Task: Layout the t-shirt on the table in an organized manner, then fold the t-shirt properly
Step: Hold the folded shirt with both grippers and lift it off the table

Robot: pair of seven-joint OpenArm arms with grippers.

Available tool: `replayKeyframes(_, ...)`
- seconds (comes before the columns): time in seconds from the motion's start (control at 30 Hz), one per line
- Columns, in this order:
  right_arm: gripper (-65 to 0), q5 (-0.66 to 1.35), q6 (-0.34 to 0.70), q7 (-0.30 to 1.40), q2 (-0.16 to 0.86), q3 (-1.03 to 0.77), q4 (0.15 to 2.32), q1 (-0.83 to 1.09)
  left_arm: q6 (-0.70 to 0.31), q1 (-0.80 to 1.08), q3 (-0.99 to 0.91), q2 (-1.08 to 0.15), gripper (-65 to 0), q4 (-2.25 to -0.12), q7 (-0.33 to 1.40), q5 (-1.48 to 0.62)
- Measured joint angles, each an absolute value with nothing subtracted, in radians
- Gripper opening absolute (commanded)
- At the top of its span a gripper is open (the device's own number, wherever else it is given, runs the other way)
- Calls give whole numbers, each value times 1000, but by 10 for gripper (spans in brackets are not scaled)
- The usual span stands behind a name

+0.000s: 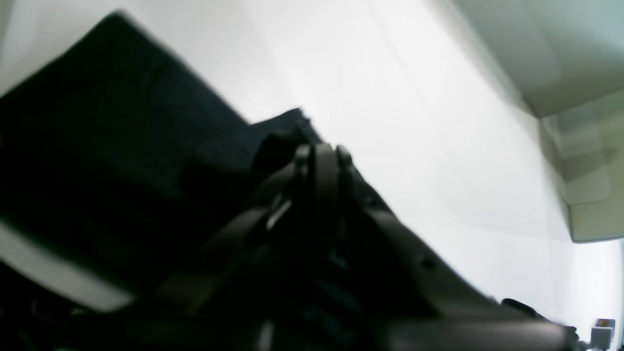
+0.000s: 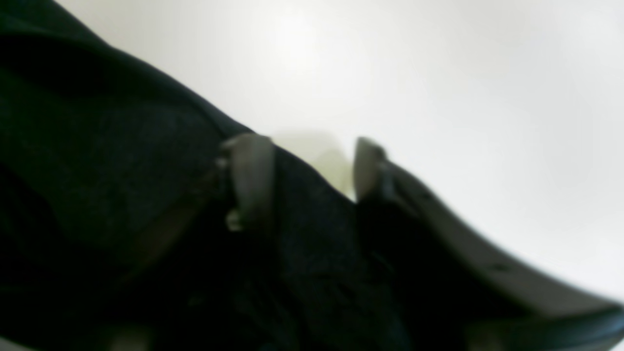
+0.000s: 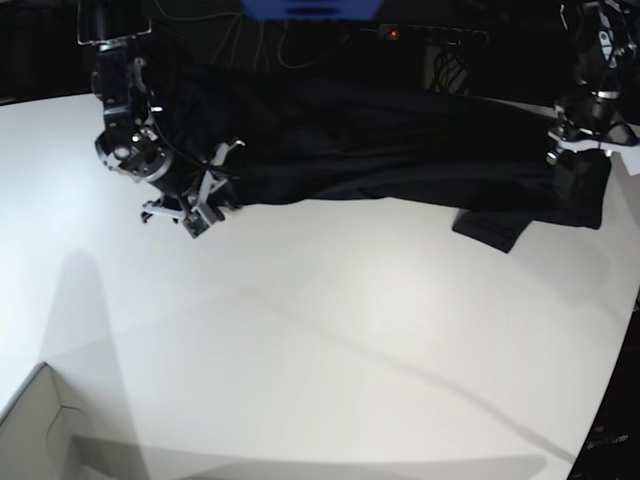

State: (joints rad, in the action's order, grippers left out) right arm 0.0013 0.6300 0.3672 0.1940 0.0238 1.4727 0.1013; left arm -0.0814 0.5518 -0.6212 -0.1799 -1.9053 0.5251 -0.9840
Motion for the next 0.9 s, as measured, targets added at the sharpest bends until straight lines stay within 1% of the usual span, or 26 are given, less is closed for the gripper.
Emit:
replayKeyframes(0.07, -632, 4, 686, 362, 194, 20, 1473, 112, -81, 551, -621, -181, -650, -1905, 524, -984)
replayKeyframes(0.1, -650, 8, 695, 361, 194, 20, 1473, 116, -81, 548, -621, -182, -650, -1906, 524, -985)
replayKeyframes(0.23, -650, 5, 694, 359, 200, 18, 1481, 126, -81, 551, -621, -183, -650, -1905, 524, -985)
replayKeyframes(0.33, -650, -4, 694, 374, 220, 14, 1537, 167, -81, 550, -621, -183, -650, -1906, 524, -985)
replayKeyframes(0.43, -650, -4, 695, 375, 219, 7, 1612, 196, -81, 551, -621, -183, -650, -1905, 526, -985)
replayKeyframes(0.6, -650, 1, 695, 370, 213, -82, 1700, 244, -81, 551, -621, -185, -650, -1905, 524, -985)
replayKeyframes(0.9, -650, 5, 698, 366, 212, -148, 1849, 357, -81, 556, -621, -184, -650, -1906, 524, -985)
